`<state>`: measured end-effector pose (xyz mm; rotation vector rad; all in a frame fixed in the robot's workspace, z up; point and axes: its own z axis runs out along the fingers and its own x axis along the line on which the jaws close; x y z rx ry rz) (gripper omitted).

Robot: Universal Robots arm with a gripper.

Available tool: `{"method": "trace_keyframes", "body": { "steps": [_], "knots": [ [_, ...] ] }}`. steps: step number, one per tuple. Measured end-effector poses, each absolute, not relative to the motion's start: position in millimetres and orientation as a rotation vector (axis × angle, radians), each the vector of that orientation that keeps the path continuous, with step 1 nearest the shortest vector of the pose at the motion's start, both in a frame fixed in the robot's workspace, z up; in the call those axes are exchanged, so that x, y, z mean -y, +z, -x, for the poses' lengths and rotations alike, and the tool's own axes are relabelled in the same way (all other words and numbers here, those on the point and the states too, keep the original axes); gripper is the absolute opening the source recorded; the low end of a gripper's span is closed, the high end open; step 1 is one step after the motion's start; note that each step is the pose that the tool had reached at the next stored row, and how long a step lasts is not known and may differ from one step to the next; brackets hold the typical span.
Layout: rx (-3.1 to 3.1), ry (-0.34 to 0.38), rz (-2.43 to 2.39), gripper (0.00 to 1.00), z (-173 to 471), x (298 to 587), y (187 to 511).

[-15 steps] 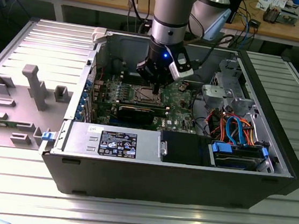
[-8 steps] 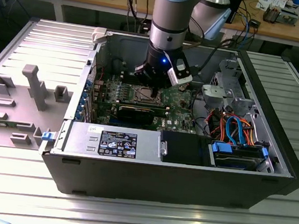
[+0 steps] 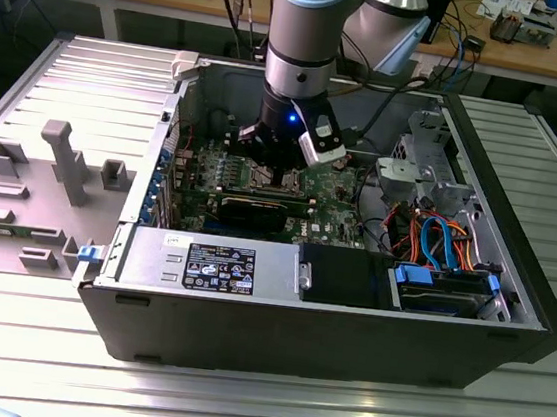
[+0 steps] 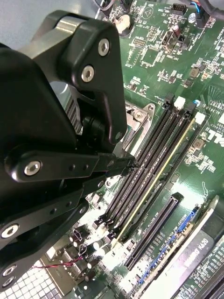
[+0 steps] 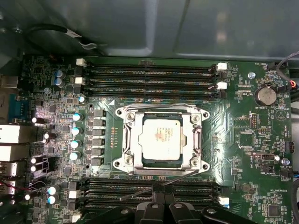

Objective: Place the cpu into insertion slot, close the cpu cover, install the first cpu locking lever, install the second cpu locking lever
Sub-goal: 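Install the second cpu locking lever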

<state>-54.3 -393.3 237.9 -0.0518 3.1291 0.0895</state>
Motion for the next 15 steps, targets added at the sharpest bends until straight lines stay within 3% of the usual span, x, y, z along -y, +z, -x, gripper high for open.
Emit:
{"method": "trace_keyframes", "body": {
  "steps": [15],
  "knots": [
    [-3.129,0.089,0.071,0.11,57.9,393.3,237.9]
  ]
}}
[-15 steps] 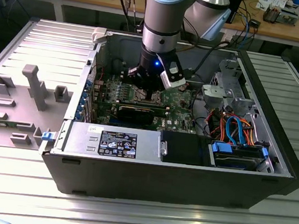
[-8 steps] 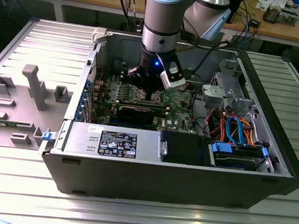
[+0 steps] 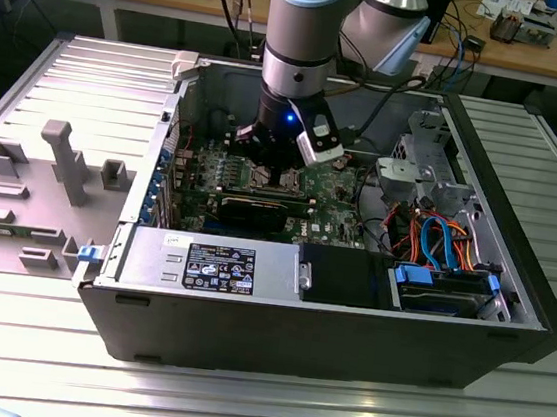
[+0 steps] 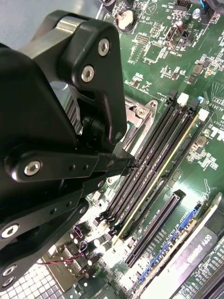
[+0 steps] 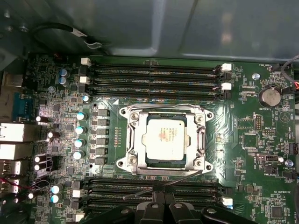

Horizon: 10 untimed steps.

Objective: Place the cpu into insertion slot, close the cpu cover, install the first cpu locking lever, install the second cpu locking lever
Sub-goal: 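Install the second cpu locking lever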

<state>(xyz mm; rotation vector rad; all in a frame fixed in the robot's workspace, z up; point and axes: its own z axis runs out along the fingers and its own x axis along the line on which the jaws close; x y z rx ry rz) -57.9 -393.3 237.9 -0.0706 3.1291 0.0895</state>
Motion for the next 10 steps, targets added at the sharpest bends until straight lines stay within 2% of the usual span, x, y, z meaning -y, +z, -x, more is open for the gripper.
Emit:
{"method": "trace_keyframes", "body": {
  "steps": [10],
  "knots": [
    [-3.129,0.09,0.07,0.11,58.3,393.3,237.5]
  ]
}}
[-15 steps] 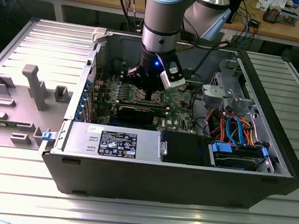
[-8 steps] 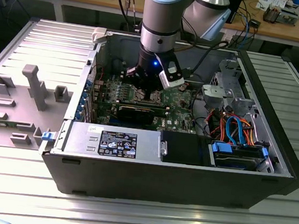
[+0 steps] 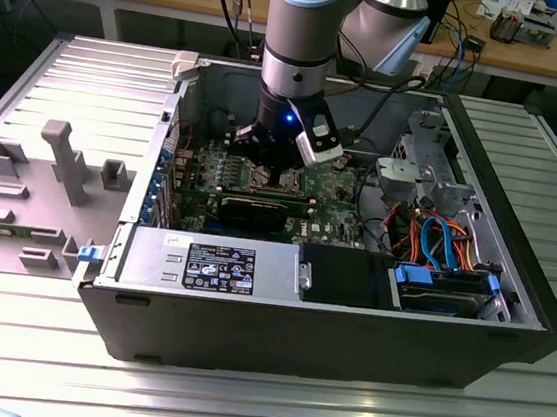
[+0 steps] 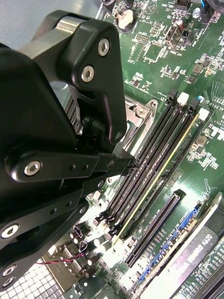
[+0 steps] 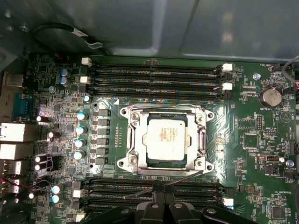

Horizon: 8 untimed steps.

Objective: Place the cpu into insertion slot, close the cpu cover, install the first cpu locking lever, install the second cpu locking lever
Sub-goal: 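Install the second cpu locking lever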

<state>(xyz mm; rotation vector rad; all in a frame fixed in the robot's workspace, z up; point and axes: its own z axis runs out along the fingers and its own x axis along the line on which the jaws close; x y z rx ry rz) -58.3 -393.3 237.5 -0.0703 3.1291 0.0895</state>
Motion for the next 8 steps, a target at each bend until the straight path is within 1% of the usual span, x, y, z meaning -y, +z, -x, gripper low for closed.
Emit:
{"method": "trace_keyframes", "body": {
  "steps": [8],
  "knots": [
    [-3.14,0.104,0.07,0.11,60.8,393.4,237.1]
  ]
}}
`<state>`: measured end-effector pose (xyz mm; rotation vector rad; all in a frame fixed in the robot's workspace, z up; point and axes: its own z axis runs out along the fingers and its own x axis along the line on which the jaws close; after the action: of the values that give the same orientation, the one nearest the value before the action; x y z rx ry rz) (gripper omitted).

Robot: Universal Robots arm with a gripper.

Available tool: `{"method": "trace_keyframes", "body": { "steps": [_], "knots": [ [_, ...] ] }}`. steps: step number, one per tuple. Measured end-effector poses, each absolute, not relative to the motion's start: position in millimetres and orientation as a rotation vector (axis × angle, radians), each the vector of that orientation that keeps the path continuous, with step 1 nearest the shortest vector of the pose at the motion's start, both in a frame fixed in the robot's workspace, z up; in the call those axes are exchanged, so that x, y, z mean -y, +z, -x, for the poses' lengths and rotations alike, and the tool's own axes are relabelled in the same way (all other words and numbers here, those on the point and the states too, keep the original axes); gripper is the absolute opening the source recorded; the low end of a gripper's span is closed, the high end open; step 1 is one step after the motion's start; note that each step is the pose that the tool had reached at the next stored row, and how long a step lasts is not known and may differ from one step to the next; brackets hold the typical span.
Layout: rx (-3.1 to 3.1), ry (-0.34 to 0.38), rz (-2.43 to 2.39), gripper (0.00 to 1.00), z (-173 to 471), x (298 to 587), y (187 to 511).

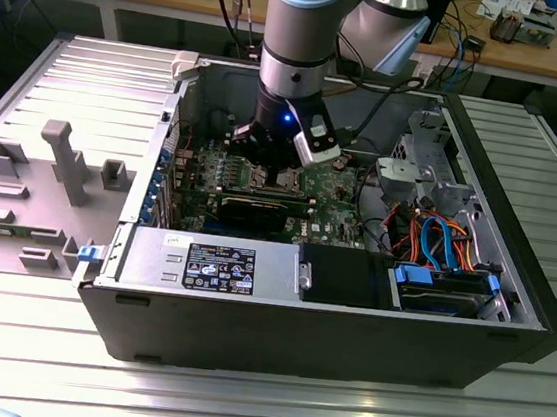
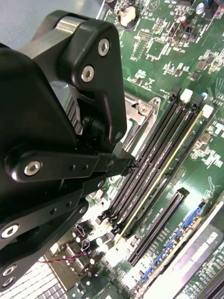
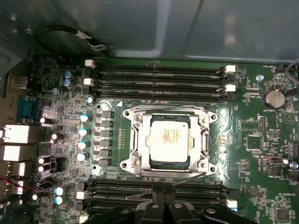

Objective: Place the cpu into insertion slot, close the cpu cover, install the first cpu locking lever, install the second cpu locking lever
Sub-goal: 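Install the second cpu locking lever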

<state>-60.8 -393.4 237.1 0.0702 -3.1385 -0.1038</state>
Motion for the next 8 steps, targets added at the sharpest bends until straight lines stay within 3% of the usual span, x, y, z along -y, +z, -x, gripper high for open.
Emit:
{"method": "trace_keyframes", "body": {
  "steps": [8],
  "knots": [
    [3.138,-0.104,-0.072,0.11,60.9,393.4,237.2]
  ]
}}
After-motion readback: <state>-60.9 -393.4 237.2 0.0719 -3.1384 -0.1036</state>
